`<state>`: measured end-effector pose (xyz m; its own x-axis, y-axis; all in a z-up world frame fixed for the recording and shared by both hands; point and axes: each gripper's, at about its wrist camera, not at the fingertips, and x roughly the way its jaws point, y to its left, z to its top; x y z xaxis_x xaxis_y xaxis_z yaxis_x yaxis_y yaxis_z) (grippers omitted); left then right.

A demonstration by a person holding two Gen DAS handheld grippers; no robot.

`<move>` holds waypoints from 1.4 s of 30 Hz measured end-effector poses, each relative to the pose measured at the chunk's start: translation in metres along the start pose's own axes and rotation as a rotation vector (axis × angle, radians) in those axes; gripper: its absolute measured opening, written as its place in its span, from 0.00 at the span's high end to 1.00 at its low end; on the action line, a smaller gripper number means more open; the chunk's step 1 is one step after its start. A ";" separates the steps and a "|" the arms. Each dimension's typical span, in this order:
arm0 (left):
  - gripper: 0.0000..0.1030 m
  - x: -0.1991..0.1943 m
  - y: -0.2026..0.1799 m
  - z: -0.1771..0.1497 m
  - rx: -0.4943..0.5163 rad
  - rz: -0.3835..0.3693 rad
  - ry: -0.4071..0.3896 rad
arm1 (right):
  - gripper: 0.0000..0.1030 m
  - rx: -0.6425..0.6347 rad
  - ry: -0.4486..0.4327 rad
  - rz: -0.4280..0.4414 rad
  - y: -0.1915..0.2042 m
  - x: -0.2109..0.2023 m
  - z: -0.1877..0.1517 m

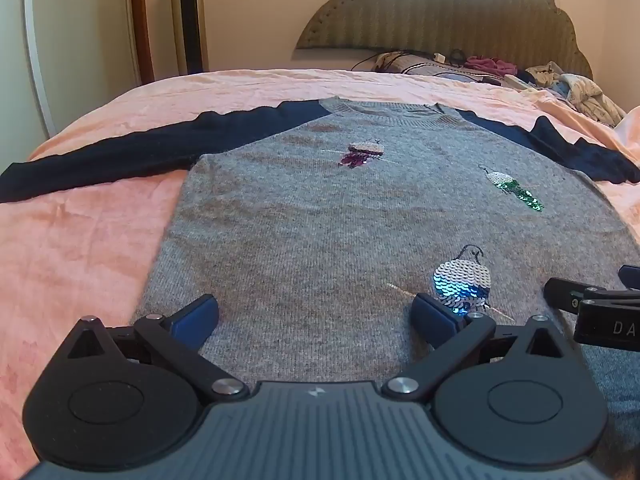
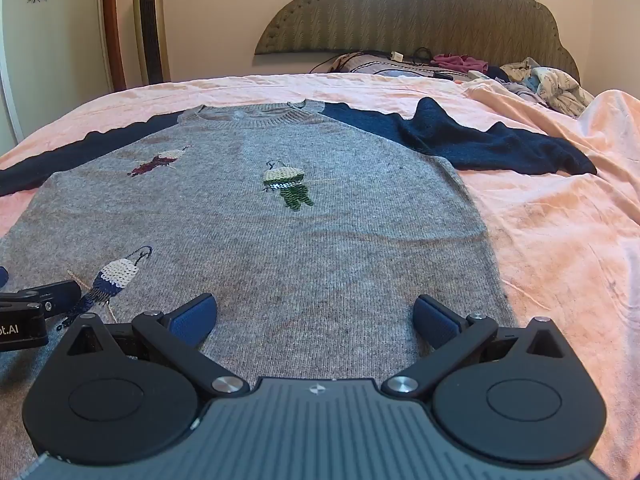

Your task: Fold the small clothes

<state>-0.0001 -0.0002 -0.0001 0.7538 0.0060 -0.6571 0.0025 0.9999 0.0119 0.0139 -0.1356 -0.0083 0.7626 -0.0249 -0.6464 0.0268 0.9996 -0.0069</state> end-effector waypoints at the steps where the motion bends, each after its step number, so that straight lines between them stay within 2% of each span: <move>1: 0.00 0.000 0.000 0.000 0.004 0.003 0.001 | 0.00 0.001 0.000 0.001 0.000 0.000 0.000; 42: 0.00 -0.002 -0.001 0.000 -0.008 0.015 0.000 | 0.00 0.002 -0.001 0.003 0.000 -0.001 0.000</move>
<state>-0.0018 -0.0014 0.0014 0.7534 0.0213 -0.6572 -0.0141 0.9998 0.0164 0.0133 -0.1354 -0.0080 0.7635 -0.0220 -0.6454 0.0261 0.9997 -0.0032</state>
